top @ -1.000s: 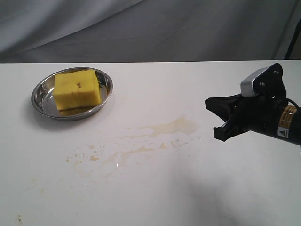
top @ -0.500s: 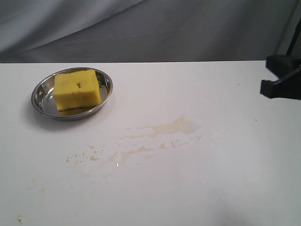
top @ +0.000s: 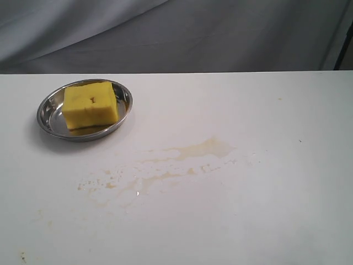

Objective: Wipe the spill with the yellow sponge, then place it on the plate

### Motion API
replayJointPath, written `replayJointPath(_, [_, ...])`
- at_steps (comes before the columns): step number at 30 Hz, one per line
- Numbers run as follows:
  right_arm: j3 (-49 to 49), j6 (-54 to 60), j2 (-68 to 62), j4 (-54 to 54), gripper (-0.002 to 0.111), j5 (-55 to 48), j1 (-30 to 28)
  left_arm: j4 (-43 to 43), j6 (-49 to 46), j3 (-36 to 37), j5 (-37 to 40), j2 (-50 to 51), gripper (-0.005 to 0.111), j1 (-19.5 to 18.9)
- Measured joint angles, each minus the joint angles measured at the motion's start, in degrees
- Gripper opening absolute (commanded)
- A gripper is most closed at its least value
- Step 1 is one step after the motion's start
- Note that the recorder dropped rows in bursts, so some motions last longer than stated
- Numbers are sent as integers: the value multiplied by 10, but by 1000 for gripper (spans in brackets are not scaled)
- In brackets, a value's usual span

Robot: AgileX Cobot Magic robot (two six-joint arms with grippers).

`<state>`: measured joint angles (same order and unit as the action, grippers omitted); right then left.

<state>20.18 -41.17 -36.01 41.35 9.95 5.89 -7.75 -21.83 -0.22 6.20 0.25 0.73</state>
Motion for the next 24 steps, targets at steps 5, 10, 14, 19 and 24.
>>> replayJointPath(5, [0, 28, 0, -28, 0, -10, 38, 0, 0, 0, 0, 0, 0, 0])
replayJointPath(10, [0, 364, 0, -367, 0, -20, 60, 0, 0, 0, 0, 0, 0, 0])
replayJointPath(14, [0, 417, 0, -421, 0, -52, 60, 0, 0, 0, 0, 0, 0, 0])
replayJointPath(19, [-23, 426, 0, -432, 0, -73, 60, 0, 0, 0, 0, 0, 0, 0])
replayJointPath(24, [-93, 425, 0, -445, 0, -11, 60, 0, 0, 0, 0, 0, 0, 0])
